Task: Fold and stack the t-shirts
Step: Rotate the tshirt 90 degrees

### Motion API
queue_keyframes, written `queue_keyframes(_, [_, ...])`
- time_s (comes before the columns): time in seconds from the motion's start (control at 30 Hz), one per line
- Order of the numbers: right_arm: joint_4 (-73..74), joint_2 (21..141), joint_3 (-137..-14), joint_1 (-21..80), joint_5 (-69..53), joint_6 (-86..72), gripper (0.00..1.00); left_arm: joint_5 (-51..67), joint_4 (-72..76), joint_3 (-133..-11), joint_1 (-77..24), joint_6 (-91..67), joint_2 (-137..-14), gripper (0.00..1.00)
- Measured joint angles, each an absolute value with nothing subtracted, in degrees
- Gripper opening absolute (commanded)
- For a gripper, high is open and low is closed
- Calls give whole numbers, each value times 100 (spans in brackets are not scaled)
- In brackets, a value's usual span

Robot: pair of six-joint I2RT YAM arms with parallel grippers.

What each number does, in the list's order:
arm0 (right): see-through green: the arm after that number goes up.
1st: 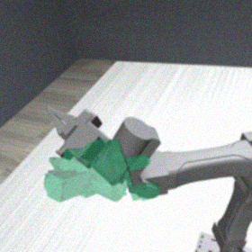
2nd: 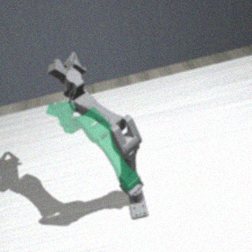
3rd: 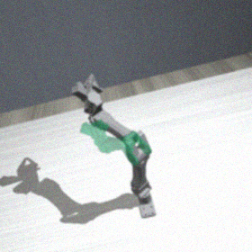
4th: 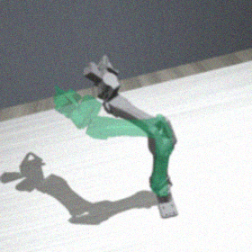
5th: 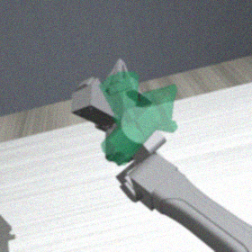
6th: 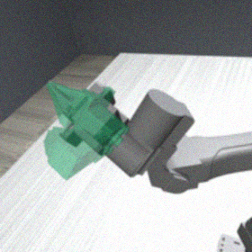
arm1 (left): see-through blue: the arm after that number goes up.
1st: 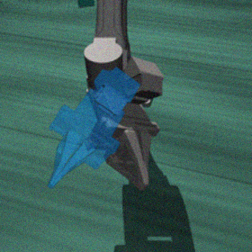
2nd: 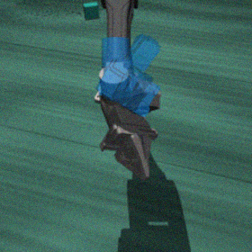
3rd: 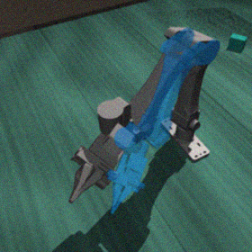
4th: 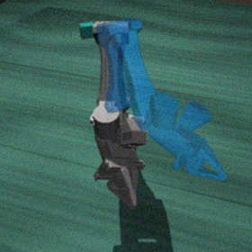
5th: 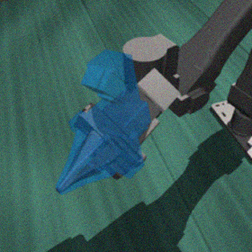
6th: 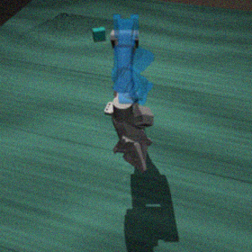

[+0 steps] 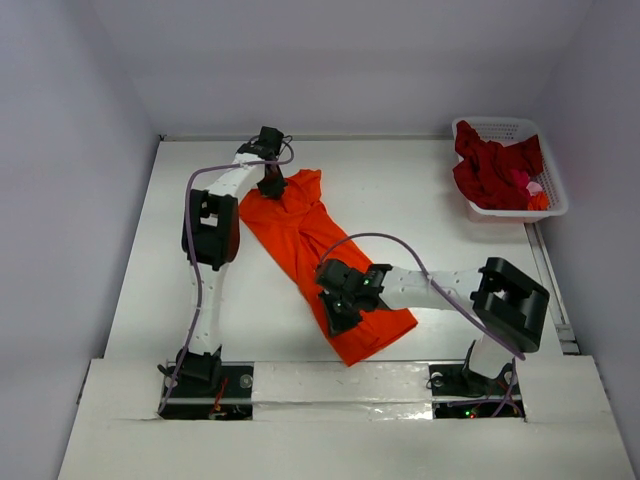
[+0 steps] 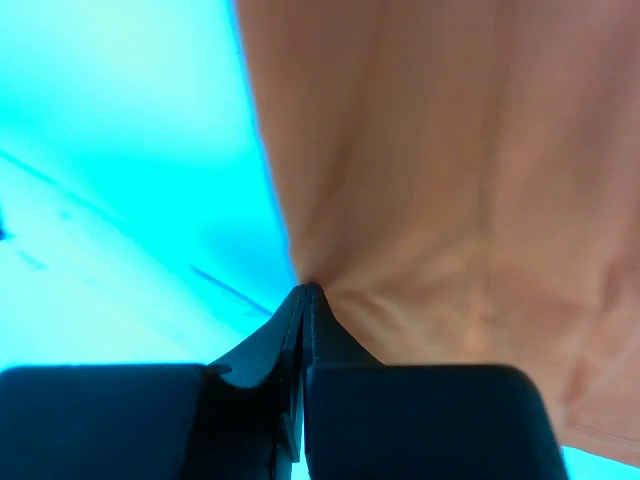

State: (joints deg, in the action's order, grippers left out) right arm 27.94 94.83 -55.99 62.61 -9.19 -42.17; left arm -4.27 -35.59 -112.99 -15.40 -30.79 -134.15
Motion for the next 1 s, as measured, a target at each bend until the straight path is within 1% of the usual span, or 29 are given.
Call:
queue_keyframes(0.17, [2867,9548,-5848,6416,-716,-4272,0,-460,-3548,-11288,-1544,-3111,-13408,0])
queue_keyframes(0.27, [3146,9544,-6014,6423,-482,-4268,0,-541,-3548,-11177,-1559,-3155,-13305,0])
queue_keyframes(0.4, [3601,9515,-6462,6420,-30,-4228,0,-698,-3802,-11069,-1568,-3192,-12964,0])
queue_keyframes(0.53, [3752,9400,-6805,6337,395,-4204,0,-676,-3835,-10761,-1568,-3208,-12261,0])
queue_keyframes(0.73, [3765,9343,-6670,5913,670,-4195,0,-600,-3594,-9985,-1671,-3332,-11478,0])
queue_keyframes(1.0, [3603,9533,-6169,5352,711,-4180,0,-416,-3446,-9131,-2016,-3470,-11450,0])
